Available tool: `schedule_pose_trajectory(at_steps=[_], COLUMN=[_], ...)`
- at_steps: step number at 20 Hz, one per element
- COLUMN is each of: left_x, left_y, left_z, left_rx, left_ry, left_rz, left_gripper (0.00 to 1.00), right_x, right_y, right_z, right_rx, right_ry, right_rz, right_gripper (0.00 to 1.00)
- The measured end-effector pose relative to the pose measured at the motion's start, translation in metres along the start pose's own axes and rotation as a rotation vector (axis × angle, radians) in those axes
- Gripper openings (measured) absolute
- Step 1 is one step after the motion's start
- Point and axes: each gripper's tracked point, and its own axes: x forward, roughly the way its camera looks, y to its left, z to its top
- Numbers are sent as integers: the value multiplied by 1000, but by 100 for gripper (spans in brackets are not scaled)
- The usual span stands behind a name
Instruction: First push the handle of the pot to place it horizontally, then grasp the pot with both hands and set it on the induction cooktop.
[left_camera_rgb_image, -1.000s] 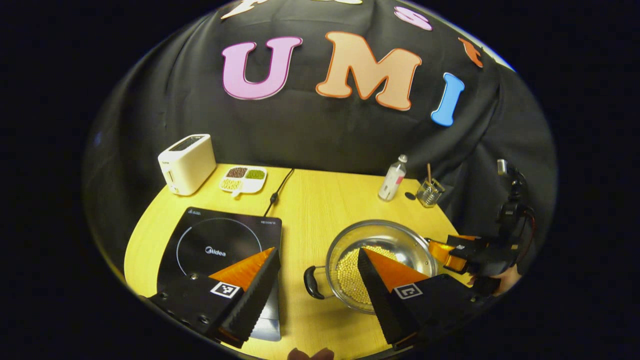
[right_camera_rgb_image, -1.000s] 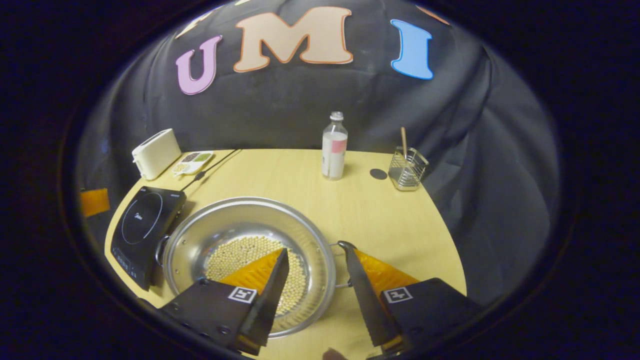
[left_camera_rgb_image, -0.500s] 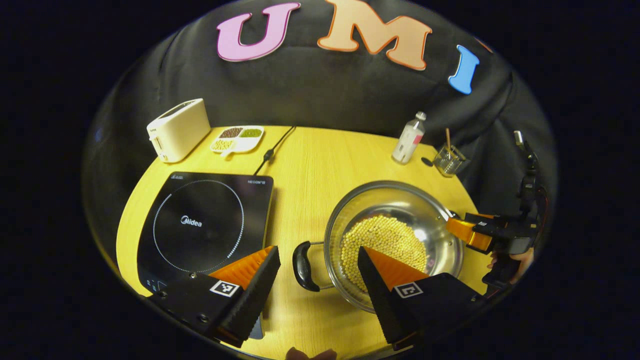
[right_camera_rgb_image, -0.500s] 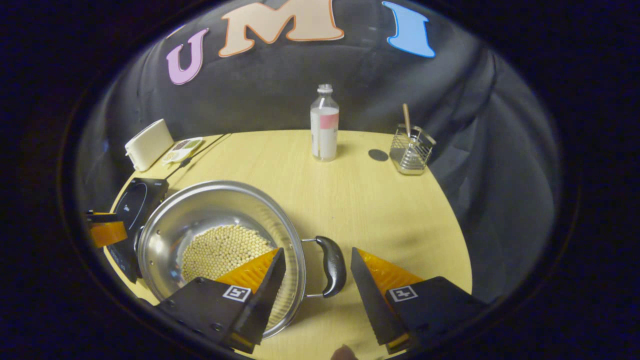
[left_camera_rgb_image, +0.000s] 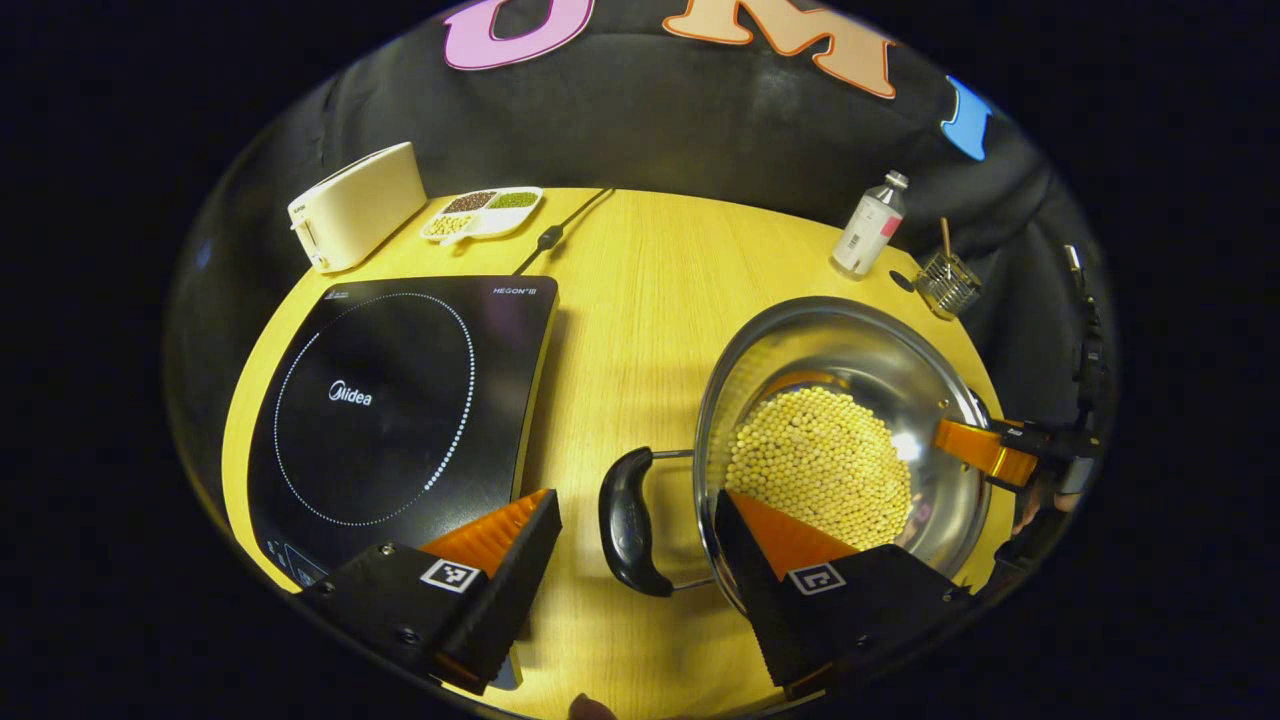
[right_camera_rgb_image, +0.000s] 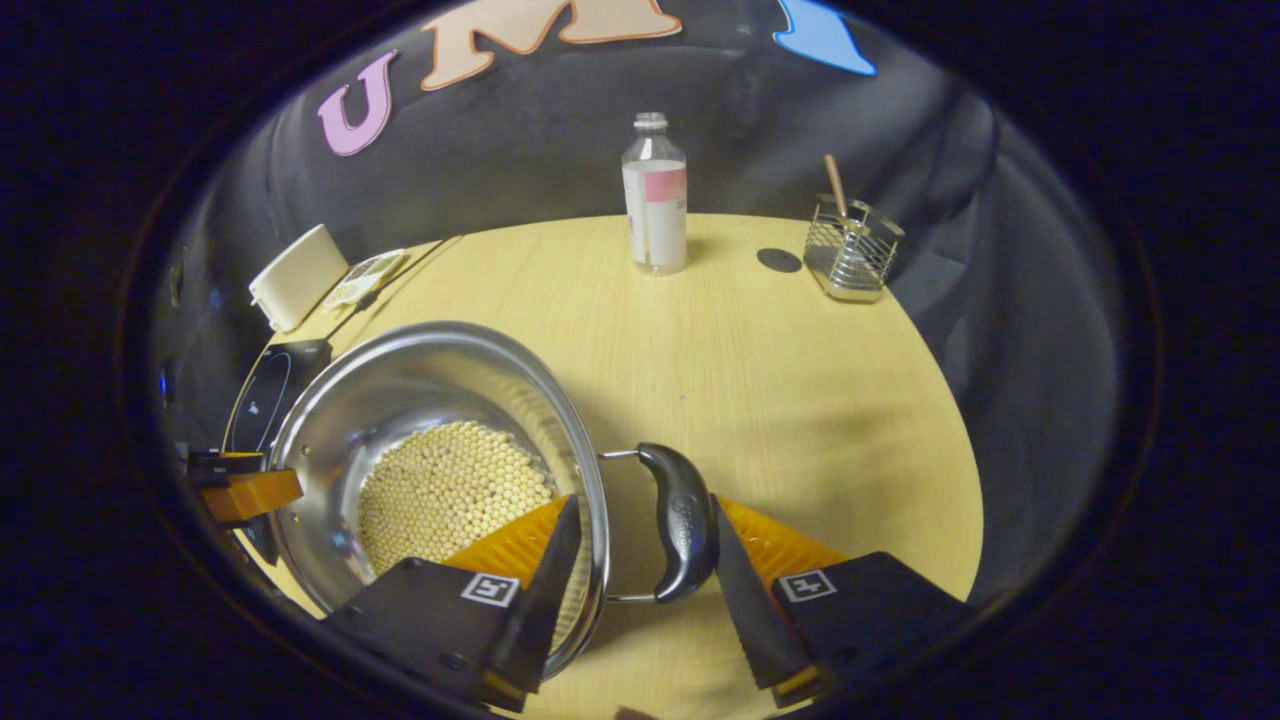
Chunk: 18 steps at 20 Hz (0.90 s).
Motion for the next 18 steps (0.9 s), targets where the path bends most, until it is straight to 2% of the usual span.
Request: schedule_pose_trajectory(at_steps=[1, 3, 4, 5, 6, 7, 8, 9, 12, 14, 18], left_x=[3, 6, 7, 9, 11, 9, 10, 8, 5, -1, -18], left_y=[-3, -11, -14, -13, -11, -11, -12, -11, -10, -10, -5], left_z=[-2, -2, -3, -1, -1, 1, 2, 1, 1, 4, 8], left_rx=[-14, -56, -59, -43, -29, -24, -30, -37, -40, -40, -32], left_ry=[3, 10, 16, 10, 20, 19, 22, 32, 52, 44, 22], left_rz=[-16, -43, -35, -20, -13, -17, -20, -22, -22, -21, -17], left_gripper=[95, 87, 75, 66, 63, 63, 62, 61, 58, 60, 58], right_x=[0, 0, 0, -6, -1, -2, -9, -7, -7, -10, -27], right_y=[0, 1, 2, 2, 2, 3, 3, 3, 4, 6, 10], right_z=[2, -2, -1, -1, -2, -1, -3, -3, -6, -4, -1], right_rx=[4, 23, 34, 39, 45, 50, 67, 76, 87, 89, 93], right_ry=[8, 16, 18, 21, 24, 24, 30, 35, 36, 31, 10], right_rz=[0, 19, 23, 32, 38, 46, 43, 46, 34, 39, 51], right_gripper=[69, 63, 63, 59, 58, 53, 53, 46, 46, 46, 46])
